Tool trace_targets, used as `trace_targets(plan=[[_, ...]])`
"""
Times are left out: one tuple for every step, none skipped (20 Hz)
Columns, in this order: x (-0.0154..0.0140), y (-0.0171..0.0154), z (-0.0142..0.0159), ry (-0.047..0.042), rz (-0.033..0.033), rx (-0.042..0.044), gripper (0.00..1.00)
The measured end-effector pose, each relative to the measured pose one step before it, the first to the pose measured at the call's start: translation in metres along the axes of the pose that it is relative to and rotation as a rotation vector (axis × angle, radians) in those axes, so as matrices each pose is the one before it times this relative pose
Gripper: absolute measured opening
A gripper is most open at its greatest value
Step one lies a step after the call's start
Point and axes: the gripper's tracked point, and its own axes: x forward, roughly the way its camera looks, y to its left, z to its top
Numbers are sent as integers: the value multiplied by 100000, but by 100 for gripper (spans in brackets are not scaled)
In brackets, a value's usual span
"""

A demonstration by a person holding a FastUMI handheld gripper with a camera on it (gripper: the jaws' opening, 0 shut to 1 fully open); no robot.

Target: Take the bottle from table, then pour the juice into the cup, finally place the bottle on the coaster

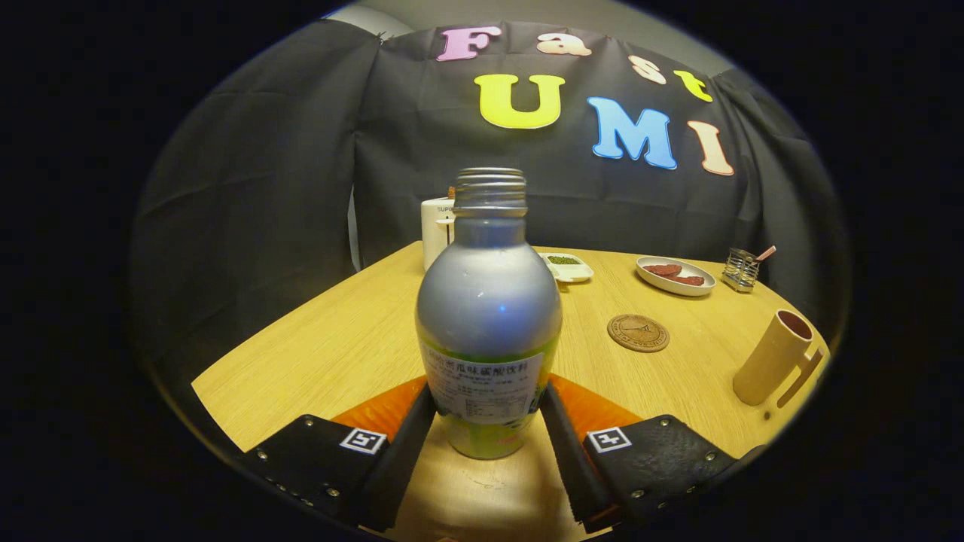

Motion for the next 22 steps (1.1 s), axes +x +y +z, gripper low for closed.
trace_targets(plan=[[5, 41, -106, 112, 237, 809, 82], [-13, 31, 76, 322, 36, 415, 81], [-4, -140, 54, 709, -543, 790, 81], [-185, -178, 160, 575, 506, 2009, 80], [220, 182, 113, -276, 1326, 2453, 79], [-23, 125, 377, -499, 1282, 2473, 79], [-50, 324, 229, 35, 2502, 2332, 79], [168, 174, 409, 402, 1836, 1485, 78], [-296, -210, 329, 323, -124, 674, 77], [-157, -211, 479, 60, 191, 469, 77], [-154, -74, 493, -459, 98, 949, 77], [-143, -150, 799, -997, 51, 1308, 77], [-234, -168, 658, -1085, -368, 1293, 77], [-69, -377, 560, 627, -1353, 1697, 77], [-122, -343, 331, 418, -1273, 1401, 77], [-92, -495, 622, -21, -1939, 969, 77], [-233, -595, 475, 428, -2295, 944, 77], [-80, -605, 445, 137, -1459, 1367, 77], [-123, -190, 523, -694, 403, 1631, 77], [-39, -93, 568, -821, 1720, 2884, 77], [-86, -318, 426, -933, 1504, 3958, 77], [-36, -352, 477, -914, 1093, 3943, 77]])
